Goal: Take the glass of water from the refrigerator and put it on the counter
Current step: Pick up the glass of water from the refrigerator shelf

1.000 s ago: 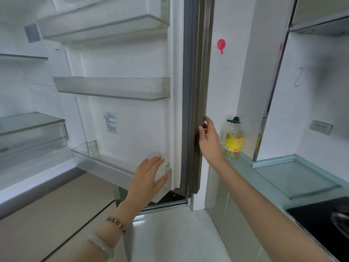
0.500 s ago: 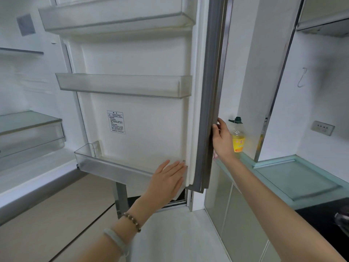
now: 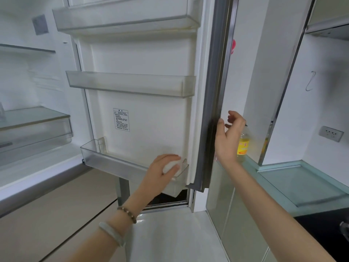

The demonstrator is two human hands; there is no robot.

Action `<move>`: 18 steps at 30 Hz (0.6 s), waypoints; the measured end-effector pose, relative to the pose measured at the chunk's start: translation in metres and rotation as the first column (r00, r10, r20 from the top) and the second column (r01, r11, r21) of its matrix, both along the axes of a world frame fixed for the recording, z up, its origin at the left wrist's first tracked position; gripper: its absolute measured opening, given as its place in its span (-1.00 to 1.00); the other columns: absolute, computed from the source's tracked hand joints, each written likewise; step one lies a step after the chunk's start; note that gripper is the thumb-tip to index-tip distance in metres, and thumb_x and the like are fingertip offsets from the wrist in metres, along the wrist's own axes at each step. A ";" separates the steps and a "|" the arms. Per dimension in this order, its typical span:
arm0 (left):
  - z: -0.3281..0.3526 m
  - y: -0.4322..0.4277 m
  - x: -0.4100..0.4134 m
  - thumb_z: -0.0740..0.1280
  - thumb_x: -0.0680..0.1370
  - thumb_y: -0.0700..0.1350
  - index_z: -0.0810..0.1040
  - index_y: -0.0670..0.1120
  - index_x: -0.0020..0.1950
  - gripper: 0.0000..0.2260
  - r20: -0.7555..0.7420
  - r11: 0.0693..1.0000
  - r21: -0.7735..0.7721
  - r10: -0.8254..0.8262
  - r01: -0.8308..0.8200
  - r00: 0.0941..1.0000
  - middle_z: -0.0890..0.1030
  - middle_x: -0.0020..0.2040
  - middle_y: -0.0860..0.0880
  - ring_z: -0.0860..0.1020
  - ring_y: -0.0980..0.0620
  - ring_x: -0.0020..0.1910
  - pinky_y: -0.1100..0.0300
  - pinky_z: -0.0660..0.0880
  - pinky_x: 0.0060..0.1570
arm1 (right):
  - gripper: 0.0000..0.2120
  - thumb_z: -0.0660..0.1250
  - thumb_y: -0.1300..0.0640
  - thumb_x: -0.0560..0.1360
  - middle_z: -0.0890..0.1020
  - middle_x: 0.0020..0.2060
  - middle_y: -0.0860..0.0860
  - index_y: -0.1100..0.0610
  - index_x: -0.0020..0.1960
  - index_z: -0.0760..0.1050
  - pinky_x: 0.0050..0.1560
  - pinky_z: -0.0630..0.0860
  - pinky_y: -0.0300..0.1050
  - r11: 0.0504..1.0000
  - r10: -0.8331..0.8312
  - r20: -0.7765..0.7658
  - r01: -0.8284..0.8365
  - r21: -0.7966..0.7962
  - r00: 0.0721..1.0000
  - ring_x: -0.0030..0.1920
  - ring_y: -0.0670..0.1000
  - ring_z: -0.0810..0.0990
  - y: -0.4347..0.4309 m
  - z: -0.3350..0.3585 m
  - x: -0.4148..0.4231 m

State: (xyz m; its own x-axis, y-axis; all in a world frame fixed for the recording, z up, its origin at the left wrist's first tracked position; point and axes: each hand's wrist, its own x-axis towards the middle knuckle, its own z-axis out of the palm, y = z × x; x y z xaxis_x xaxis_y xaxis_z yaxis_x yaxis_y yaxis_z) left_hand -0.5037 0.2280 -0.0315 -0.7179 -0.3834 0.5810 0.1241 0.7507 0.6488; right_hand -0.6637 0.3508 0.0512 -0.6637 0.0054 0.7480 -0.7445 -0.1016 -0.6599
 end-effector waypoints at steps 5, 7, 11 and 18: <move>0.021 -0.015 0.030 0.27 0.63 -0.07 0.61 0.02 0.16 -0.83 -0.094 0.927 0.366 0.120 -0.078 0.988 0.63 0.13 0.12 0.52 0.39 0.10 0.55 0.35 0.05 | -0.81 0.20 0.16 0.54 0.37 0.00 -0.10 0.10 0.14 0.34 0.08 0.42 -0.10 0.988 0.142 -0.273 -0.151 -0.013 0.951 0.05 0.09 0.45 -0.008 0.017 0.057; 0.024 -0.024 0.049 0.21 0.65 0.01 0.57 0.06 0.20 -0.80 -0.066 0.900 0.423 0.140 -0.099 0.988 0.60 0.15 0.19 0.51 0.43 0.09 0.55 0.34 0.04 | -0.80 0.22 0.16 0.54 0.40 0.04 -0.04 0.12 0.16 0.36 0.08 0.41 -0.22 0.967 0.253 -0.318 -0.253 0.043 0.914 0.06 0.04 0.45 -0.022 0.019 0.081; 0.025 -0.039 0.092 0.11 0.68 0.02 0.52 -0.07 0.24 -0.71 -0.087 0.717 0.693 0.187 -0.076 0.978 0.57 0.30 -0.10 0.54 0.03 0.23 0.15 0.39 0.31 | -0.70 0.28 0.09 0.54 0.43 0.15 -0.12 0.04 0.25 0.34 0.17 0.39 -0.35 0.828 0.557 -0.206 -0.518 0.214 0.805 0.16 -0.20 0.44 -0.056 0.018 0.124; 0.013 -0.042 0.206 0.04 0.64 0.22 0.50 -0.19 0.30 -0.45 -0.181 0.350 0.935 0.316 0.063 0.931 0.61 0.24 -0.16 0.56 -0.07 0.24 0.08 0.49 0.19 | -0.46 0.37 0.00 0.46 0.44 0.35 -0.08 0.08 0.39 0.32 0.33 0.33 -0.31 0.541 0.836 -0.034 -0.814 0.211 0.547 0.35 -0.17 0.41 -0.105 -0.002 0.191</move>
State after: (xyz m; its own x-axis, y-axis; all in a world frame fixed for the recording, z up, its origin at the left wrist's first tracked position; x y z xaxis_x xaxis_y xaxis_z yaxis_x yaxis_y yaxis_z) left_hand -0.2979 0.1858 -0.0190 -0.4846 -0.8733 -0.0505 0.3957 -0.2703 0.8777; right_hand -0.4731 0.2462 0.0496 -0.2216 -0.6179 0.7544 -0.4537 -0.6195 -0.6406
